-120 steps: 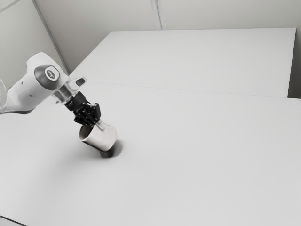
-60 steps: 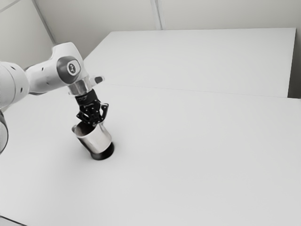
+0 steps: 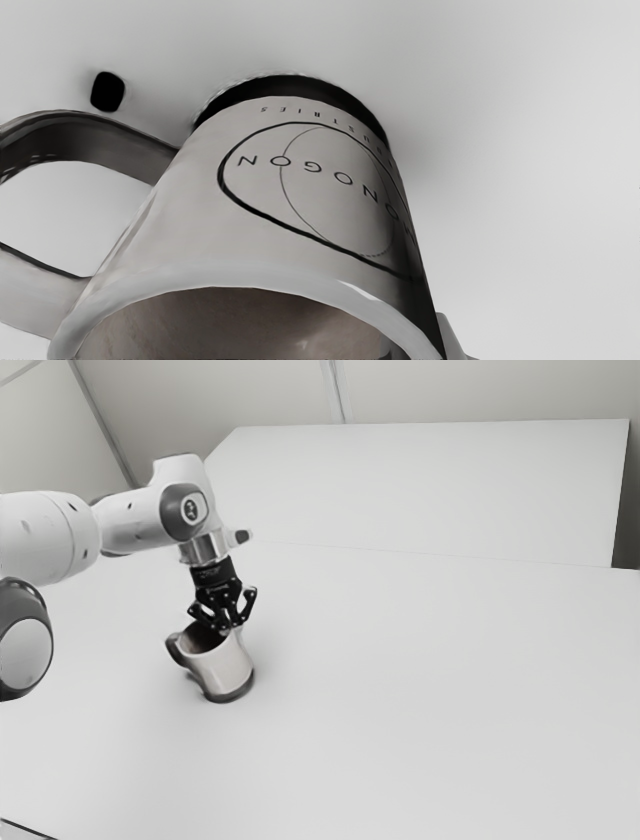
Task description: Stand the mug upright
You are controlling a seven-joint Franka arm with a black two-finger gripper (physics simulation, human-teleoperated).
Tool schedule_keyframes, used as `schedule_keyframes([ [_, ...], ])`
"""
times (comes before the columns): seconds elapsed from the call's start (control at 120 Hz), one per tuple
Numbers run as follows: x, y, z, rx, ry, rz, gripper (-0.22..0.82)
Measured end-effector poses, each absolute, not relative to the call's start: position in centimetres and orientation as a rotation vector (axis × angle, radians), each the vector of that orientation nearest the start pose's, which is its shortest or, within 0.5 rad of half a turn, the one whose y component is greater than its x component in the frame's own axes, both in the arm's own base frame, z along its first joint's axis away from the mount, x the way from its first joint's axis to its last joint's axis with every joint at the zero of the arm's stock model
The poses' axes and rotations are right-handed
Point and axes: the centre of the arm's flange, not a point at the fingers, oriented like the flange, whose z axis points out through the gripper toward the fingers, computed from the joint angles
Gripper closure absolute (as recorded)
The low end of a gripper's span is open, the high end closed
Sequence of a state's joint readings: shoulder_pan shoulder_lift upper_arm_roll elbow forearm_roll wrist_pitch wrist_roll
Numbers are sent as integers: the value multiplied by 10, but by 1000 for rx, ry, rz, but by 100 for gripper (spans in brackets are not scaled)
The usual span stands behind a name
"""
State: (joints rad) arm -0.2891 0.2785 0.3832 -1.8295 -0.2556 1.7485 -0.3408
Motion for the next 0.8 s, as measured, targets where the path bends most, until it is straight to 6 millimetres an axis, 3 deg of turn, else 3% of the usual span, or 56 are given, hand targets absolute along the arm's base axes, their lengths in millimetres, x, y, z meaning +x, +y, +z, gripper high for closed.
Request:
schedule_keyframes([
  [0.292, 590, 6, 353, -3061, -934, 563, 78],
  [0.533, 592, -1, 362, -3070, -969, 517, 29],
  [0.675, 590, 0, 385, -3091, -979, 473, 15],
  [0.8, 582, 0, 429, -3124, -895, 378, 8],
])
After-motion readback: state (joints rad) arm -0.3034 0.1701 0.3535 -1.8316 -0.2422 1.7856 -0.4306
